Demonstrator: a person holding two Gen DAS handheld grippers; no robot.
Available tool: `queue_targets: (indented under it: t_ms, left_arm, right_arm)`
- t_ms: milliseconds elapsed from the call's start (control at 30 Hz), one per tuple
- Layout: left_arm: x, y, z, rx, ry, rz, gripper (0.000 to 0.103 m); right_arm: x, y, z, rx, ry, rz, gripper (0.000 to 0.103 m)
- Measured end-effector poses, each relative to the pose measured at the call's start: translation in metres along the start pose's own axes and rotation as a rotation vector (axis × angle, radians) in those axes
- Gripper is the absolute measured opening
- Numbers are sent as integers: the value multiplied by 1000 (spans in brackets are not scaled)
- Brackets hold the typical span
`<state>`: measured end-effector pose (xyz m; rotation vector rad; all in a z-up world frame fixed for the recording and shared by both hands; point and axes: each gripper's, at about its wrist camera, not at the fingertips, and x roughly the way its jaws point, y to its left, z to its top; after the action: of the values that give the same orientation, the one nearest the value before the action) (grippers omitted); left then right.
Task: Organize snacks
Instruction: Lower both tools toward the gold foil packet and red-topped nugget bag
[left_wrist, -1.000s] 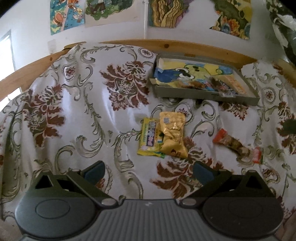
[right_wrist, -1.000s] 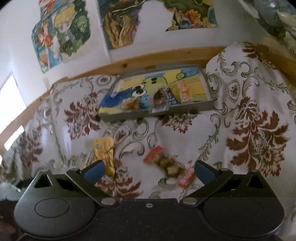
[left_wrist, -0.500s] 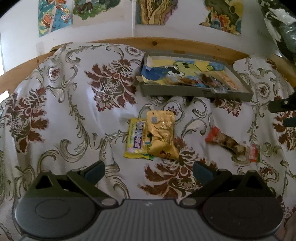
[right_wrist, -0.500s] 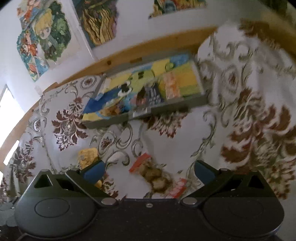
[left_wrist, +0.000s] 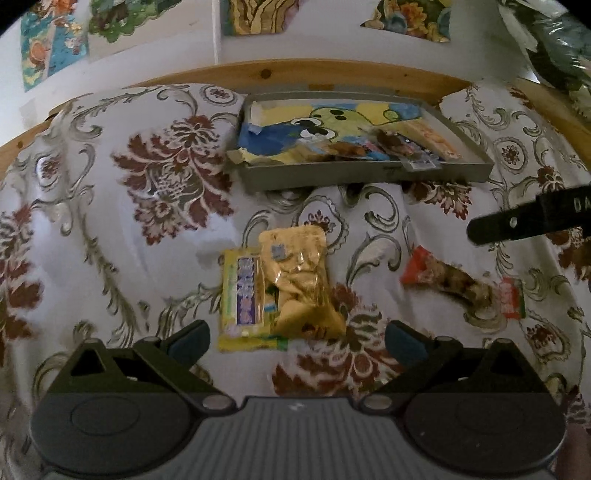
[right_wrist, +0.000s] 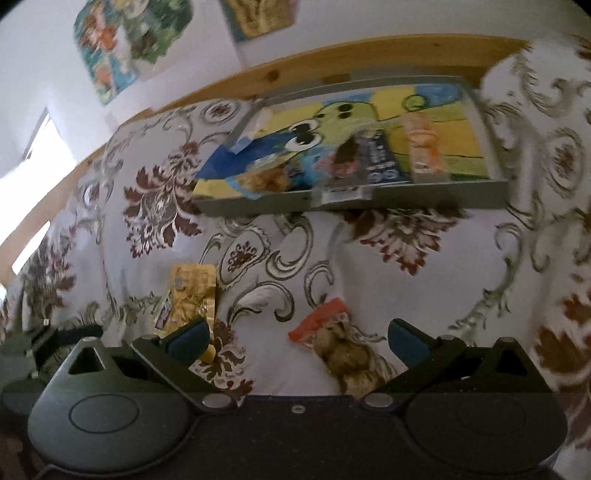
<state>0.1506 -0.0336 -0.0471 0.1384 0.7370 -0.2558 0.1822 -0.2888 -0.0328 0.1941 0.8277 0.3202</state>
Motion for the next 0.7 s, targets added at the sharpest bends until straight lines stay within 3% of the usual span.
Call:
queue_targets:
  t_ms: [133, 367, 533, 700]
  left_arm:
    - [14, 3, 5, 10, -17, -35, 103]
    - [38, 3, 7, 70, -5, -70, 103]
    - [43, 10, 9, 31, -10, -93, 103]
    - [45, 11, 14, 28, -33, -101, 103]
  right_arm:
    - [18, -1, 2, -28, 35, -49, 102]
    - [52, -21, 6, -22, 109, -38, 102]
    - [68, -31, 3, -21, 183, -50, 102]
    - [71, -23, -6, -23, 248, -16, 95]
